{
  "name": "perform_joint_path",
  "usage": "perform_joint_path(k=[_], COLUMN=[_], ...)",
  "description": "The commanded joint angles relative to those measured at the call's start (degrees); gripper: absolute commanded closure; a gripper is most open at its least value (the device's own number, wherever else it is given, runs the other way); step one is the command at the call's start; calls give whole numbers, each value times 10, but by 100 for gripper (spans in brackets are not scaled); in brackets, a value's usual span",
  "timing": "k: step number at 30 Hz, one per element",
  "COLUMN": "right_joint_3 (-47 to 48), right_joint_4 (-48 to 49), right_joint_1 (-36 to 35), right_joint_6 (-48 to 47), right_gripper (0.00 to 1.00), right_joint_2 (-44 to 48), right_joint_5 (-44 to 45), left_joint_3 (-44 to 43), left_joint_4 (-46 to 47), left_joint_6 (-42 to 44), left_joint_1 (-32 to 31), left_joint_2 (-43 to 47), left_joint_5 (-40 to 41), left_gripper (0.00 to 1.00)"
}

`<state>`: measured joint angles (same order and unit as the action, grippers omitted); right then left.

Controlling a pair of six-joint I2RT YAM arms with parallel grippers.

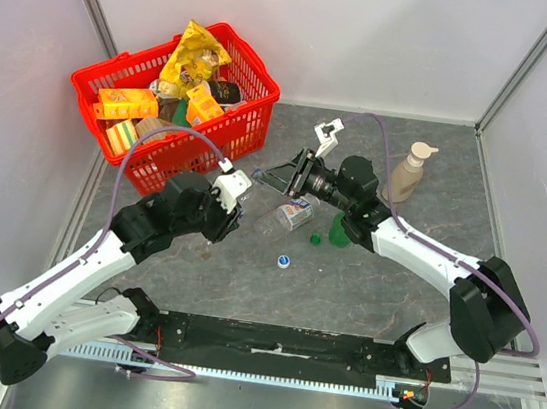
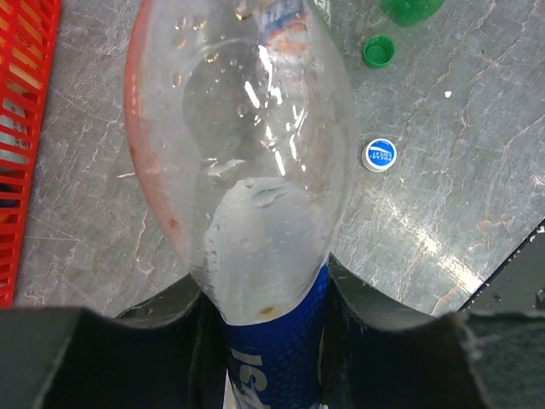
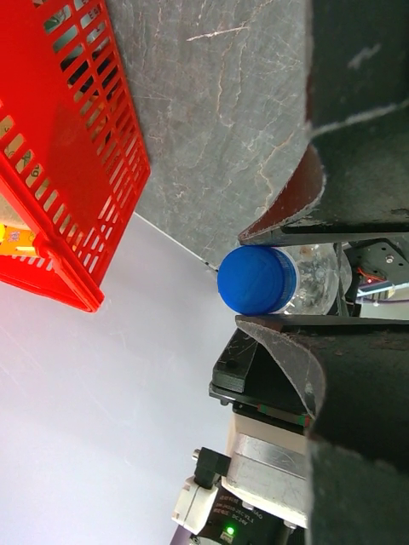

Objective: Unscrew the bottle caps

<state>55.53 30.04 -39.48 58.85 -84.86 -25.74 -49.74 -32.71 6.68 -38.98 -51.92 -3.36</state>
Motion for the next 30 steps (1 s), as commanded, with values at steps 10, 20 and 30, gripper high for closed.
perform_joint_path(k=[10, 20, 30], right_joint_3=[-71, -91, -82], right_joint_4=[229, 350, 556], right_joint_1=[3, 3, 3], right_joint_6=[-8, -14, 82], right_gripper=[100, 100, 100], right_joint_2=[63, 97, 105], right_joint_5=[-87, -176, -283], left_joint_3=[-7, -27, -63], left_joint_4=[15, 13, 29], left_joint_6=[18, 37, 28], left_joint_1=[-1, -1, 0], left_joint_2=[58, 73, 73], left_joint_5=[-183, -386, -542], left_gripper=[98, 98, 98])
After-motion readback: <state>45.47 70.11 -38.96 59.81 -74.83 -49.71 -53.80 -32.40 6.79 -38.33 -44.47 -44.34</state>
